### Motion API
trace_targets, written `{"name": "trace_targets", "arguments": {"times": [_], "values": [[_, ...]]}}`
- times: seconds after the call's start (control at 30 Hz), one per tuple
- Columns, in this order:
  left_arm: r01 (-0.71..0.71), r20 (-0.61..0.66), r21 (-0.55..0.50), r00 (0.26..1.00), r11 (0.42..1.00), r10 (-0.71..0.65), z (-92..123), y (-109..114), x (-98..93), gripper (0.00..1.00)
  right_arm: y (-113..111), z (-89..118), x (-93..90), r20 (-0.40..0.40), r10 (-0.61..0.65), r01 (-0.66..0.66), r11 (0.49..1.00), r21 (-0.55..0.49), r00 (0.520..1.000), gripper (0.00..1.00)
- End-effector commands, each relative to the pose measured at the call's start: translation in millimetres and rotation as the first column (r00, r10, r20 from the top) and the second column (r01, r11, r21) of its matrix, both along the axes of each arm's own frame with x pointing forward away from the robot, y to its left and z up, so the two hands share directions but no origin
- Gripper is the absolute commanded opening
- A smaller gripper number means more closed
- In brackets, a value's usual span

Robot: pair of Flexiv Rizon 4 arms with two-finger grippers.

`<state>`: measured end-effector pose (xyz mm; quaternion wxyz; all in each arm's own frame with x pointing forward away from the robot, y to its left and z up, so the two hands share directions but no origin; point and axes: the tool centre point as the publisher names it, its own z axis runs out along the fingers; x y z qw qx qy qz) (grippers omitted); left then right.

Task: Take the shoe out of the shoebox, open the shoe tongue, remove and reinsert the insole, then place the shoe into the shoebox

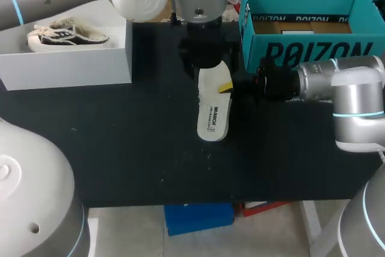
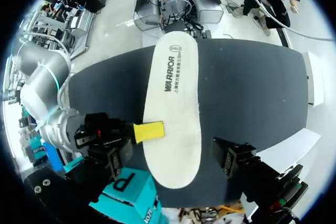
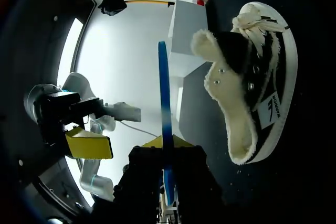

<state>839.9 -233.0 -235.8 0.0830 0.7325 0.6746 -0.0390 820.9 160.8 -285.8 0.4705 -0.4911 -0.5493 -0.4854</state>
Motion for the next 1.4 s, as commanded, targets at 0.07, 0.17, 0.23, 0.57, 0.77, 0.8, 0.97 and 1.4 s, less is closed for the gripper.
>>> {"name": "trace_targets", "arguments": {"times": [0.07,0.17,0.23,0.57,0.77,0.8,0.97,1.4], "values": [[-0.010,0.039,-0.028,0.999,1.000,0.011,0.7,11.6,-32.6,1.00,1.3,-0.5,-0.3,0.000,-0.003,0.003,1.000,-0.001,1.000,0.00],[-0.013,0.030,-0.040,0.999,0.999,0.014,-1.0,12.8,-46.3,1.00,1.3,-0.5,-0.3,0.000,-0.003,0.003,1.000,-0.001,1.000,0.00],[-0.014,0.027,-0.039,1.000,0.999,0.015,-3.7,13.8,-54.4,1.00,1.3,-0.5,-0.3,0.000,-0.003,0.003,1.000,-0.001,1.000,0.00],[-0.014,-0.004,-0.067,1.000,0.998,0.014,-14.6,19.5,-85.5,1.00,1.3,-0.5,-0.3,0.000,-0.003,0.003,1.000,-0.001,1.000,0.00],[0.014,0.100,-0.274,0.995,0.962,0.014,-9.3,27.3,-97.2,1.00,1.3,-0.5,-0.3,0.000,-0.003,0.003,1.000,-0.001,1.000,0.00],[0.017,0.100,-0.329,0.995,0.944,0.017,-7.8,29.9,-97.8,1.00,1.3,-0.5,-0.3,0.000,-0.003,0.003,1.000,-0.001,1.000,0.00],[0.051,0.120,-0.553,0.993,0.831,0.019,-2.6,41.2,-99.1,1.00,1.3,-0.5,-0.3,0.000,-0.003,0.003,1.000,-0.001,1.000,0.00],[0.034,0.025,-0.882,0.999,0.469,-0.024,-4.3,69.2,-97.7,1.00,1.3,-0.5,-0.3,0.000,-0.003,0.003,1.000,-0.001,1.000,0.00]]}}
